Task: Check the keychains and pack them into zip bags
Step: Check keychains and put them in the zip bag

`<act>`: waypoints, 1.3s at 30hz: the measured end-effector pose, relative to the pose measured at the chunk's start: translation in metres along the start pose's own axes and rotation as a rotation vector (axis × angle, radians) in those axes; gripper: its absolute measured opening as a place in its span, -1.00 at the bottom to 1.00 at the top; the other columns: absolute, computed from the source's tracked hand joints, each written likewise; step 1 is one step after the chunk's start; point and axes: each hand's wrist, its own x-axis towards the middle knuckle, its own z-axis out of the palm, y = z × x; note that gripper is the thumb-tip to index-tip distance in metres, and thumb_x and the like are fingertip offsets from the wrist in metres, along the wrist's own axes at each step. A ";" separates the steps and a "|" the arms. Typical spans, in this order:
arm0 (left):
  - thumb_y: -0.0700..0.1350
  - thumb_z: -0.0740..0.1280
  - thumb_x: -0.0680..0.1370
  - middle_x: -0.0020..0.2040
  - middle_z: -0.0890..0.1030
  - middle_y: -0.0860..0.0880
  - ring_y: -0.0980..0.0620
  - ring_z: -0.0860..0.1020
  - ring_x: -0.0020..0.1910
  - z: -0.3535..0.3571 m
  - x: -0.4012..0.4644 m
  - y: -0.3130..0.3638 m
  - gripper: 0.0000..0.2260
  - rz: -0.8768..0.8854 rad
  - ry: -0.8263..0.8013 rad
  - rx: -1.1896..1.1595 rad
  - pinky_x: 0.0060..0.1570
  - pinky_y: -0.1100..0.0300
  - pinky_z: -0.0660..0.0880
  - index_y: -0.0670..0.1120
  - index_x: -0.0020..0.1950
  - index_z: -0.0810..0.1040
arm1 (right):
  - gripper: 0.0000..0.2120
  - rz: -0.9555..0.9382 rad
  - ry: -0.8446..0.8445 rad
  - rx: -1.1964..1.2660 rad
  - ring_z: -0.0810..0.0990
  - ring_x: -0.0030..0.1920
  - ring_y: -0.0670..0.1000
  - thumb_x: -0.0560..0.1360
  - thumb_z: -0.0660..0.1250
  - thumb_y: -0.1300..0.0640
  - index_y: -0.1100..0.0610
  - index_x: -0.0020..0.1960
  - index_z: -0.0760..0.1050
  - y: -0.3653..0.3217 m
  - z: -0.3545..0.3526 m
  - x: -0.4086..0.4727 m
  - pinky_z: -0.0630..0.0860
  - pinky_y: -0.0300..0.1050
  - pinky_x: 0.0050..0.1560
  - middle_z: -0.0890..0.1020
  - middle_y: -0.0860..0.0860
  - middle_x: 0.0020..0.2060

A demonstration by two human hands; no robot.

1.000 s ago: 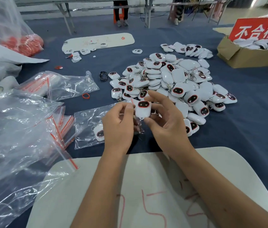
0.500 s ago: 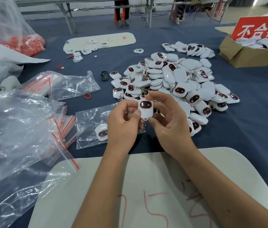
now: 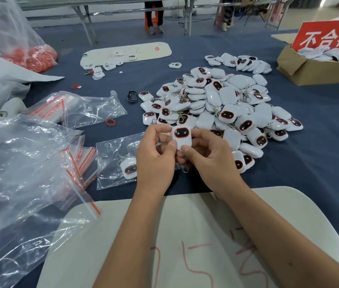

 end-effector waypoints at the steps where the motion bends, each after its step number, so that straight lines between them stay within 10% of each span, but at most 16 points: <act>1: -0.39 0.29 0.62 -0.08 0.59 -0.16 0.04 0.62 -0.40 0.000 0.000 0.000 -0.81 -0.002 0.002 -0.009 -0.35 0.16 0.62 -0.13 0.13 0.51 | -0.75 0.005 -0.006 0.001 0.72 -0.22 -0.10 0.57 0.41 0.28 -0.05 0.12 0.62 0.000 0.000 0.000 0.60 -0.26 -0.16 0.74 -0.06 -0.20; 10: -0.32 0.36 0.60 -0.16 0.64 -0.14 -0.12 0.66 -0.29 0.002 0.003 0.000 -0.90 -0.001 0.163 0.022 -0.25 0.01 0.65 -0.14 0.06 0.55 | -0.82 0.064 0.123 -0.021 0.71 -0.23 0.06 0.50 0.45 0.12 -0.04 0.09 0.65 -0.009 0.012 0.005 0.69 0.09 -0.14 0.72 0.07 -0.24; 17: -0.25 0.38 0.53 -0.11 0.69 -0.01 0.01 0.67 -0.09 -0.016 0.046 0.007 -0.88 -0.138 0.449 0.063 0.04 -0.01 0.63 -0.09 0.01 0.66 | -0.89 0.282 0.024 0.056 0.65 -0.34 -0.04 0.55 0.41 0.34 0.23 -0.14 0.67 -0.030 0.065 0.057 0.63 -0.11 -0.31 0.69 0.04 -0.36; 22: -0.32 0.25 0.47 -0.42 0.42 0.04 -0.03 0.41 -0.34 -0.031 0.095 0.020 -0.71 -0.313 0.524 0.011 -0.32 0.24 0.37 -0.03 -0.40 0.42 | -0.71 0.398 -0.029 -0.031 0.43 -0.39 0.05 0.44 0.29 0.47 0.21 -0.38 0.39 -0.033 0.105 0.115 0.41 -0.13 -0.40 0.42 0.03 -0.57; 28: -0.30 0.17 0.46 -0.11 0.51 -0.33 -0.02 0.24 -0.11 -0.043 0.151 0.030 -0.83 -0.295 0.414 -0.055 -0.22 0.03 0.30 -0.21 -0.17 0.55 | -0.67 0.343 -0.147 0.113 0.44 -0.11 0.12 0.52 0.14 0.57 0.15 -0.16 0.32 -0.025 0.128 0.170 0.38 0.05 -0.11 0.53 0.27 -0.13; 30: -0.34 0.17 0.50 0.15 0.62 -0.34 -0.09 0.63 0.12 -0.044 0.155 0.024 -0.66 -0.307 0.385 -0.062 -0.09 0.01 0.51 -0.33 0.21 0.58 | -0.64 0.341 -0.137 -0.016 0.32 -0.23 0.08 0.51 0.12 0.54 0.10 -0.21 0.26 -0.017 0.128 0.181 0.25 0.05 -0.21 0.37 0.13 -0.27; 33: -0.32 0.23 0.53 0.19 0.68 -0.18 -0.18 0.63 0.15 -0.043 0.146 0.007 -0.62 -0.346 0.368 0.039 0.22 -0.05 0.55 -0.20 0.31 0.62 | -0.72 0.305 -0.081 -0.213 0.47 -0.10 0.12 0.53 0.12 0.47 0.28 0.08 0.55 -0.009 0.124 0.174 0.44 0.01 -0.08 0.53 0.13 -0.11; 35: -0.32 0.25 0.52 0.18 0.69 -0.17 -0.17 0.64 0.20 -0.039 0.135 -0.001 -0.63 -0.336 0.332 0.052 0.30 -0.08 0.54 -0.16 0.28 0.65 | -0.54 0.238 -0.063 -0.244 0.62 0.24 0.02 0.53 0.18 0.46 0.26 0.40 0.51 -0.010 0.121 0.158 0.52 -0.11 0.32 0.63 0.11 0.25; 39: -0.32 0.29 0.48 -0.05 0.73 -0.14 -0.16 0.69 -0.01 -0.027 0.119 -0.001 -0.75 -0.270 0.308 0.107 0.09 -0.15 0.62 -0.14 0.03 0.70 | -0.69 0.001 0.070 -0.347 0.69 0.04 -0.08 0.52 0.29 0.40 0.15 0.14 0.66 -0.026 0.100 0.117 0.55 -0.35 0.08 0.71 -0.03 -0.01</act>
